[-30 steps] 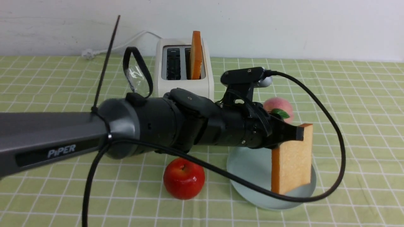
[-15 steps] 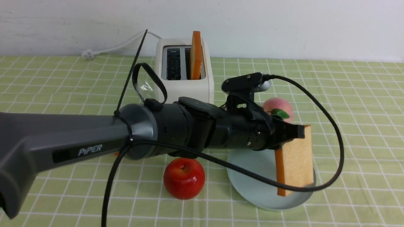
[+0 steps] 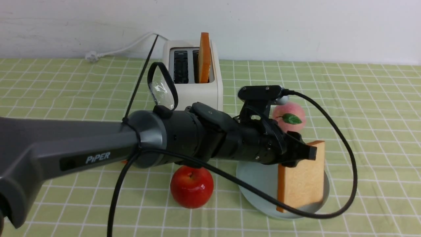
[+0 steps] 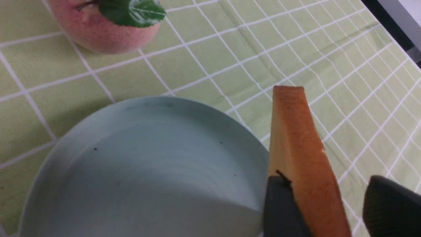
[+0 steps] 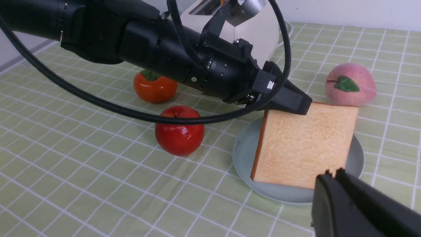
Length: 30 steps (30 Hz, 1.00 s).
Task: Take toasted bread from bread machine on green coffee tablecloth place on plate.
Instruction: 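Place the slice of bread on the plate with the left gripper, then grasp the toast slice in the toaster and pull it up out of the slot with the right gripper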
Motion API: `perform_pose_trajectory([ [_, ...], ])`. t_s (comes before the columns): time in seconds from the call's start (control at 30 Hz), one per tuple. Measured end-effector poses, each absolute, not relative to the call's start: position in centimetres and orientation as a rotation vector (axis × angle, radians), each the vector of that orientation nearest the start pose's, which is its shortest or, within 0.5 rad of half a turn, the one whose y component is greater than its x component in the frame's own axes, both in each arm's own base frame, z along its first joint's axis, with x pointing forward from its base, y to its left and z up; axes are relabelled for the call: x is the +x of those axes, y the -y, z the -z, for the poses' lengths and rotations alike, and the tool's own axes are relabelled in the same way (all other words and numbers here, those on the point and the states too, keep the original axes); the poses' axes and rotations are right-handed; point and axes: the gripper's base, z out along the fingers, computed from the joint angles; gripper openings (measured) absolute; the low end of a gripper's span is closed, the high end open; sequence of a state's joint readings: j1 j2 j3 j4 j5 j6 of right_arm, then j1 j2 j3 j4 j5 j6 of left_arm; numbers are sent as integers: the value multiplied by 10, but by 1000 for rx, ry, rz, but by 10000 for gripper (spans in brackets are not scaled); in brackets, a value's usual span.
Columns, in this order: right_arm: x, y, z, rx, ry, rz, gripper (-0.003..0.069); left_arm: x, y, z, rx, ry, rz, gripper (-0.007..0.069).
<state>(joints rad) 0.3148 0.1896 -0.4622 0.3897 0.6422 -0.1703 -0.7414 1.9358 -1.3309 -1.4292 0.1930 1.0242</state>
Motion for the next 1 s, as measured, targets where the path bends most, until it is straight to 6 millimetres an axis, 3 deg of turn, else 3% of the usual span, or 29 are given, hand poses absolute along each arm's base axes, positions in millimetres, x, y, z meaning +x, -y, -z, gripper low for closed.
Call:
perform_pose_trajectory([
  [0.1, 34, -33, -301, -317, -1814, -534, 3, 315, 310, -225, 481, -2165, 839, 488],
  [0.2, 34, -33, -301, -317, -1814, -534, 3, 315, 305, -243, 453, -2116, 821, 598],
  [0.4, 35, -33, -302, -313, -1805, -535, 3, 310, 294, -281, 430, -2010, 796, 619],
  [0.53, 35, -33, -303, -310, -1797, -531, 3, 299, 284, -315, 457, -1913, 799, 539],
  [0.57, 35, -33, -303, -310, -1797, -531, 3, 299, 284, -315, 458, -1913, 801, 539],
  [0.67, 38, -34, -304, -317, -1823, -528, 3, 281, 268, -349, 464, -1826, 823, 342],
  [0.77, 45, -37, -309, -337, -1885, -519, 3, 257, 246, -370, 490, -1765, 809, 101],
  [0.83, 52, -38, -313, -347, -1921, -502, 3, 239, 230, -377, 520, -1732, 784, -3],
  [0.87, 53, -39, -314, -348, -1921, -498, 3, 238, 230, -374, 526, -1739, 780, -9],
  [1.0, 78, -45, -318, -366, -2014, -464, 3, 192, 186, -374, 546, -1694, 745, -13],
])
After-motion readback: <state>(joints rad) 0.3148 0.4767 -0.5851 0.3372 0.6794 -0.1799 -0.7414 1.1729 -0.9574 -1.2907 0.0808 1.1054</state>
